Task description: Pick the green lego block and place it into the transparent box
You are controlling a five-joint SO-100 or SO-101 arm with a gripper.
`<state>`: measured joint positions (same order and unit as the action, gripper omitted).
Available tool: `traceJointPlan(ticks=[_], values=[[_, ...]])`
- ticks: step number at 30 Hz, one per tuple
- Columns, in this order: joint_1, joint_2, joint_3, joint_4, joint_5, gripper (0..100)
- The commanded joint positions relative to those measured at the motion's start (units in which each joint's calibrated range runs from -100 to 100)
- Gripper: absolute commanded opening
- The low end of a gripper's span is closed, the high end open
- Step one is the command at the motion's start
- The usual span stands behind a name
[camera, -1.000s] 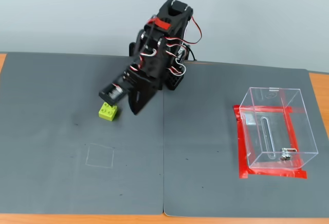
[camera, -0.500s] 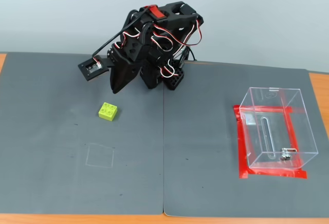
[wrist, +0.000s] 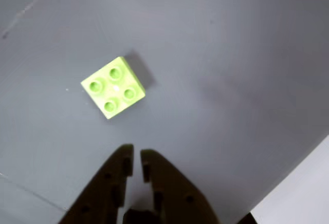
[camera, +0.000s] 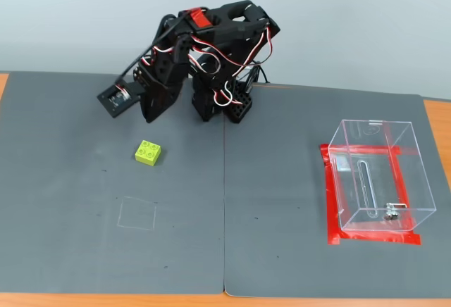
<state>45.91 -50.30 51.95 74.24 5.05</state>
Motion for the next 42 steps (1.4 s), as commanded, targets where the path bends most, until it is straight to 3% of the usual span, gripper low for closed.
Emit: traceJointPlan(ticks=[1, 11, 19, 24, 42], values=[[3.1, 2.6, -2.1, -4.1, 1.6, 2], [1.7, 15.7, -8.1, -8.4, 7.9, 5], [-3.4, 20.0, -10.1, -8.9, 13.8, 31], [-7.1, 20.2, -9.4, -13.5, 15.7, 40], [-12.8, 20.2, 0.7, -20.6, 15.9, 43]])
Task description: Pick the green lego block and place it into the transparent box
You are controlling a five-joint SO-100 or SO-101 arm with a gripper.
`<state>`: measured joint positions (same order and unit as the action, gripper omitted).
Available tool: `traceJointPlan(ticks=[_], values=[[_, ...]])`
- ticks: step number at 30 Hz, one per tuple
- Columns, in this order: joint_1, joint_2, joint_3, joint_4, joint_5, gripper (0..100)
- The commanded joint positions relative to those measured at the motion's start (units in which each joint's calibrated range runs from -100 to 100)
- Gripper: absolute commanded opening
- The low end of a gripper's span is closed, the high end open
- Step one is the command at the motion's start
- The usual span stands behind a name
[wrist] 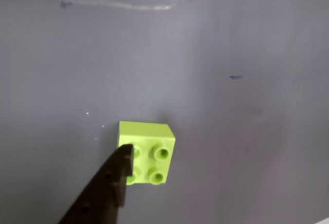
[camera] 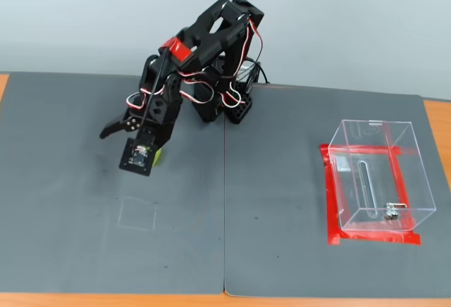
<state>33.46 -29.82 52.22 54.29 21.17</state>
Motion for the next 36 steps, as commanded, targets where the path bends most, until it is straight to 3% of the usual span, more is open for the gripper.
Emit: traceJointPlan(ticks=[1, 29, 36], values=[[-0.3, -0.3, 0.9, -0.6, -0.3, 43], [-0.6, -0.2, 8.6, -0.8, -0.1, 42], [-0.5, -0.3, 12.3, -6.6, -0.2, 42]])
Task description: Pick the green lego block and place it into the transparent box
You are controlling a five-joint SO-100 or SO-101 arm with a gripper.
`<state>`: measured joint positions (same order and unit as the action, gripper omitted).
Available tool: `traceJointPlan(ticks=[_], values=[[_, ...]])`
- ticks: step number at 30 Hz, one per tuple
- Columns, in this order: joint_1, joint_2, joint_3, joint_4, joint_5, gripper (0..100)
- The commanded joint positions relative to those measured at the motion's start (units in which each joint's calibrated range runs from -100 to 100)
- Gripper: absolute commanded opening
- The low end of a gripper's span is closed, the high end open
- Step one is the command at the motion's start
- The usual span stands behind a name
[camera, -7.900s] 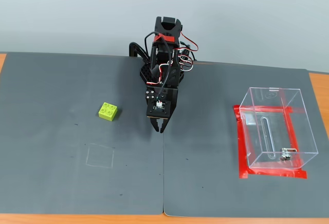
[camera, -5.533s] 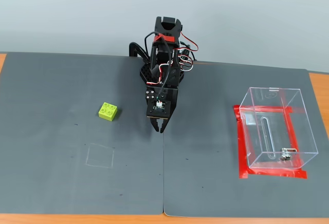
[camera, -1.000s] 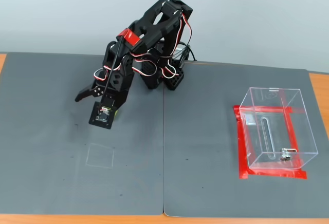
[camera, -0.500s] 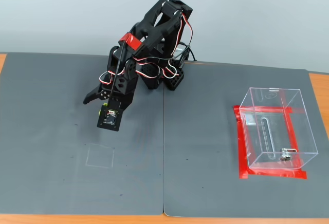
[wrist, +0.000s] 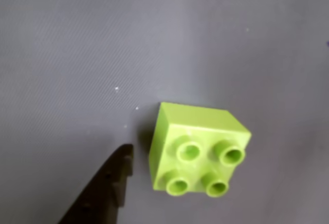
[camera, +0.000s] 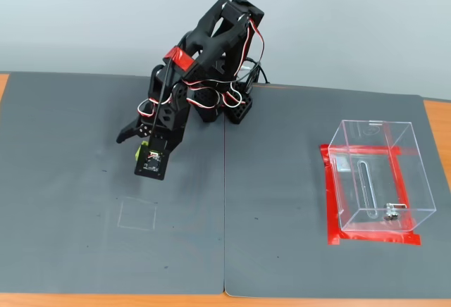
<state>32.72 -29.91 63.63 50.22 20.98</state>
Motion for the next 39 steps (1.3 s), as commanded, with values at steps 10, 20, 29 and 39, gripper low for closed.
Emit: traceJointPlan(ticks=[10, 20, 29, 39], values=[[-0.1, -0.1, 1.8, -3.5, -0.1, 42], [0.6, -0.1, 2.0, -3.4, 0.3, 42], [2.1, 1.0, 2.5, -3.5, 0.4, 42], [2.2, 7.1, -0.1, -4.4, 2.4, 42]])
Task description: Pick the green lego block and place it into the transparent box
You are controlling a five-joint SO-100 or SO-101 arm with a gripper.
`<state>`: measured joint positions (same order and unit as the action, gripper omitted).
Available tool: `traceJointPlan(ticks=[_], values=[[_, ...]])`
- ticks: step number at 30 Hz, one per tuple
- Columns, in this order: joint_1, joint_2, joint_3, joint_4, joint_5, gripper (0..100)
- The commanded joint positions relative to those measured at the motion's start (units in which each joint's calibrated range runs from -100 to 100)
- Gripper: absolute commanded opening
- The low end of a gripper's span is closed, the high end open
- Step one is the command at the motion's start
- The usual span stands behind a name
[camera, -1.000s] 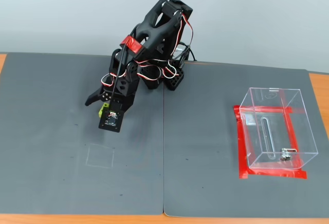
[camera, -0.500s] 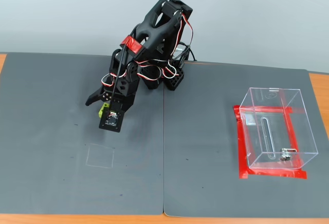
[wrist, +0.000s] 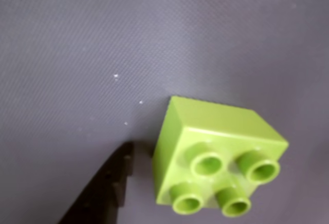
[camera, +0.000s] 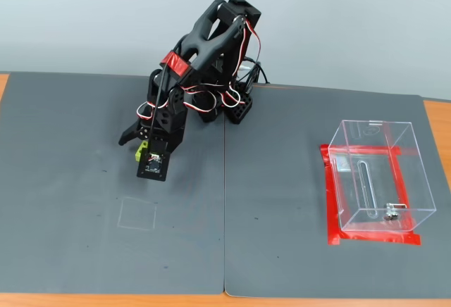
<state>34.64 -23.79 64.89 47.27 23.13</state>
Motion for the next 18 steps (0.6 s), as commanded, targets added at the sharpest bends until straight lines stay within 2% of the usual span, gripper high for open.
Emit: traceJointPlan(ticks=[1, 13, 18], values=[[0.2, 0.9, -1.2, -1.7, 0.3, 42], [0.2, 1.6, -1.4, -1.8, 0.3, 41], [1.1, 1.6, -1.5, -1.9, 0.0, 28]])
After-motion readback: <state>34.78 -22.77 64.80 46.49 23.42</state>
